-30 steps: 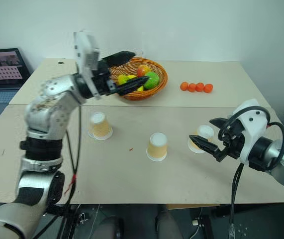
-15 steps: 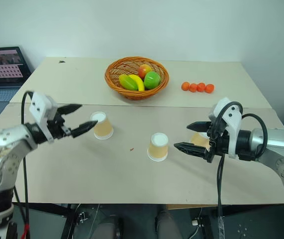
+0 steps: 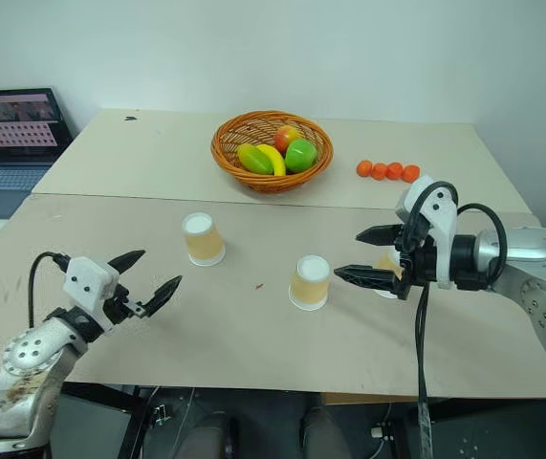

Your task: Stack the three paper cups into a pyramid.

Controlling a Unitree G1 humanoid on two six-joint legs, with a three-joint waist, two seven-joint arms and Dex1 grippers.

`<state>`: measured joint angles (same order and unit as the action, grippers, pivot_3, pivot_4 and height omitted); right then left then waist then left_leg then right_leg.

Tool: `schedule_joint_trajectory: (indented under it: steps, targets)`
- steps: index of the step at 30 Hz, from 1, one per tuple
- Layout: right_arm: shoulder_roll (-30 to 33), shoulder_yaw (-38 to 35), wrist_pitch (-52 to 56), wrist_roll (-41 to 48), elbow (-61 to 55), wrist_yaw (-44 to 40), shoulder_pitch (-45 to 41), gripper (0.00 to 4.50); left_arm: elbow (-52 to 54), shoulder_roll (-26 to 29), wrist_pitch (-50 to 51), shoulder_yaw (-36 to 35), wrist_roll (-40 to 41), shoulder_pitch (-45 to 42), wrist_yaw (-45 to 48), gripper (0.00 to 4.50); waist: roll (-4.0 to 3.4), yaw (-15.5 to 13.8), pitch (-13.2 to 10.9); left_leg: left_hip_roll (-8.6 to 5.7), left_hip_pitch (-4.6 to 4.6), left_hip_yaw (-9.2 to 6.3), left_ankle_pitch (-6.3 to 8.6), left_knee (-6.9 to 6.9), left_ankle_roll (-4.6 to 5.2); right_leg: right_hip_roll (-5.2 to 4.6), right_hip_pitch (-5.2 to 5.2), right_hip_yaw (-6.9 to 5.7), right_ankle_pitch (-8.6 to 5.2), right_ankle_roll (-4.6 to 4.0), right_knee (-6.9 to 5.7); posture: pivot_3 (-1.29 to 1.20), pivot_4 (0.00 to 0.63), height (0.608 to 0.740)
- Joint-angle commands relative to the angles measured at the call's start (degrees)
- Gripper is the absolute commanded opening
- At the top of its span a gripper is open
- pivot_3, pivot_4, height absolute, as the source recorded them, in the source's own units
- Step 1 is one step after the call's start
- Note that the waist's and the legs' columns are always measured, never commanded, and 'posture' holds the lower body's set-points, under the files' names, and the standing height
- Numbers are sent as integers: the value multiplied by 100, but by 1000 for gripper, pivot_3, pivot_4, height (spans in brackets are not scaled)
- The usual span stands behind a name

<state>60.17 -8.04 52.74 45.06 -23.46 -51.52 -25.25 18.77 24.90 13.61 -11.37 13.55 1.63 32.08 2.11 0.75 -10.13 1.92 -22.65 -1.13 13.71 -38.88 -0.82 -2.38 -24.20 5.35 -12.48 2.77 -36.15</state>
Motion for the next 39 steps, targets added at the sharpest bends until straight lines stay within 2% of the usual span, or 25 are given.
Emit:
schedule_joint_trajectory:
  steps: [1, 8, 14, 26, 35, 36, 37, 39]
  targets:
    - [149, -367, 69, 53, -175, 56, -92, 4500, -426, -183, -393, 262, -165, -386, -162, 4461, 0, 0, 0, 1, -1, -1, 0, 0, 0, 0, -1, 0, 1, -2, 1, 0, 150, 734]
    - [280, -696, 310, 189, -380, 241, 35, 4500, -1361, -570, -737, 557, -300, -1082, -352, 4461, 0, 1, 1, -2, -6, -1, 0, 0, 0, -1, -2, 2, 11, -15, 2, 0, 150, 734]
    - [368, -960, 506, 252, -544, 352, 199, 4500, -2124, -589, -1022, 599, -337, -1711, -324, 4461, 0, 9, 1, -1, -8, -4, 0, -1, 0, 2, -2, 0, 12, -13, 0, 0, 150, 734]
    - [370, -1175, 617, 347, -707, 545, 368, 4500, -2984, -714, -1231, 462, -200, -2661, -442, 4461, 1, 3, 1, -4, -15, -6, 0, -3, 1, 1, -4, 0, 14, -10, 3, 0, 150, 734]
    - [320, -1263, 635, 428, -814, 720, 461, 4500, -3307, -788, -1387, 574, -247, -2867, -399, 4461, 1, 6, 1, -4, -16, -6, 0, -3, 1, 1, -4, 0, 16, -11, 3, 0, 150, 734]
    - [323, -1284, 638, 436, -829, 737, 484, 4500, -3318, -797, -1370, 584, -239, -2873, -399, 4214, 1, 6, 1, -4, -16, -6, 0, -3, 1, 1, -4, 0, 15, -11, 4, 0, 150, 734]
    - [325, -1305, 641, 442, -838, 748, 501, 4500, -3322, -809, -1353, 589, -226, -2875, -402, 4214, 1, 5, 1, -4, -16, -7, 0, -3, 1, 1, -4, 0, 15, -11, 4, 0, 150, 734]
    - [331, -1356, 651, 450, -859, 765, 545, 4500, -3306, -835, -1338, 602, -197, -2858, -380, 3609, 1, 3, 1, -4, -17, -7, 0, -3, 1, 1, -4, 0, 15, -11, 4, 0, 150, 734]
